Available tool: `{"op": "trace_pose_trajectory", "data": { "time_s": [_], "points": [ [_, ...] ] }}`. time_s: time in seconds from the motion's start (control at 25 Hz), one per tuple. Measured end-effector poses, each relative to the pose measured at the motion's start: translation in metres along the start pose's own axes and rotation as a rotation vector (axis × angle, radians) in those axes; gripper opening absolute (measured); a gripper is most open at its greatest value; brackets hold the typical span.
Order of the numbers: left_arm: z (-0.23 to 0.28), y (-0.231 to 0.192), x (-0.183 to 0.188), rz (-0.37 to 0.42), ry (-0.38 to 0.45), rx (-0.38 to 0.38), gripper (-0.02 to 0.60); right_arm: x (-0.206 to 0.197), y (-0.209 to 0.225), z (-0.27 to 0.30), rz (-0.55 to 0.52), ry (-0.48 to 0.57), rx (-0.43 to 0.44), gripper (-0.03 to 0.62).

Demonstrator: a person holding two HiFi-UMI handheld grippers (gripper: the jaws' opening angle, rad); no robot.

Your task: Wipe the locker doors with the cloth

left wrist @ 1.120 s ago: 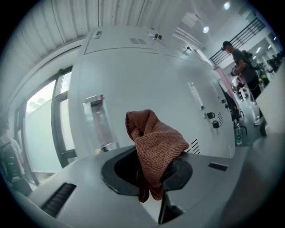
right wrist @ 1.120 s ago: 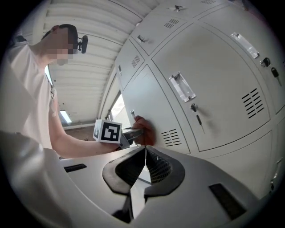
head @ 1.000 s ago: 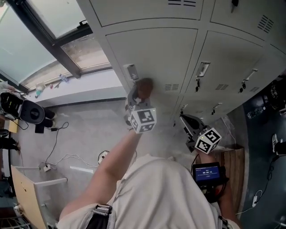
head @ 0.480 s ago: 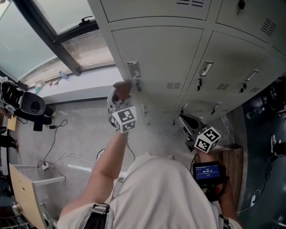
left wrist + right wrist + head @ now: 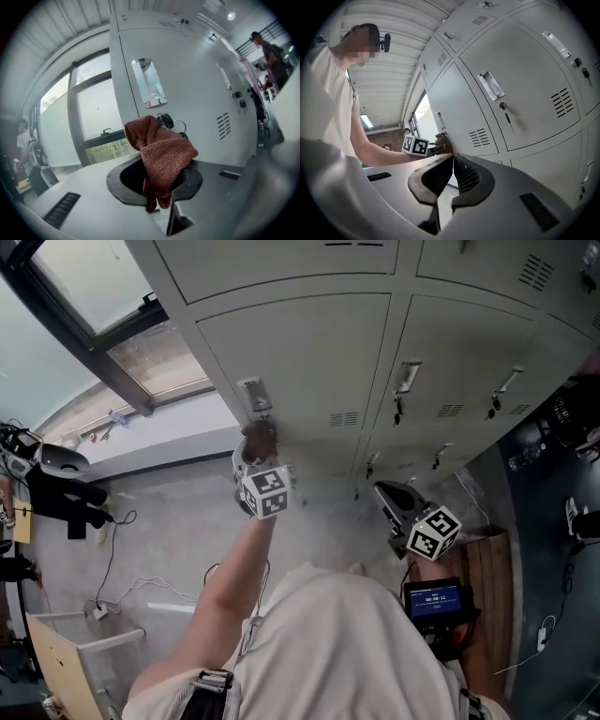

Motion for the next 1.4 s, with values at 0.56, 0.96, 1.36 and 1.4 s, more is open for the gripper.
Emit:
{"op": "trace_pose_trajectory", "data": {
  "time_s": [0.56, 0.96, 1.36, 1.4],
  "points": [
    [0.018, 0.192, 0.087, 0.012, 0.164, -0.321, 0.071, 0.005, 0.021, -0.021, 0.013, 0.017, -0.061, 0.018],
    [0.025, 0.225, 0.02, 0.094, 0.034, -0.495, 0.071, 0.005, 0.023, -0.029, 0.007, 0.004, -0.109, 0.017],
    [0.015, 0.05, -0.051, 0.13, -0.039, -0.263, 0.071, 0.002, 0.005, 0.012, -0.027, -0.014, -0.033, 0.018],
    [0.012, 0.03, -0.054, 0.133, -0.038, -0.237, 0.072, 0.001, 0.001, 0.015, -0.025, -0.018, -0.023, 0.018]
  ]
}}
Point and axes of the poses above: the fingertips, and each gripper's own axes: z forward along the fingers, y to its right, x out of its top, the point moved 2 cm from there along -z, backward along the fingers, and after that the axes turned 8 degrees about y, right-handed, at the moved point
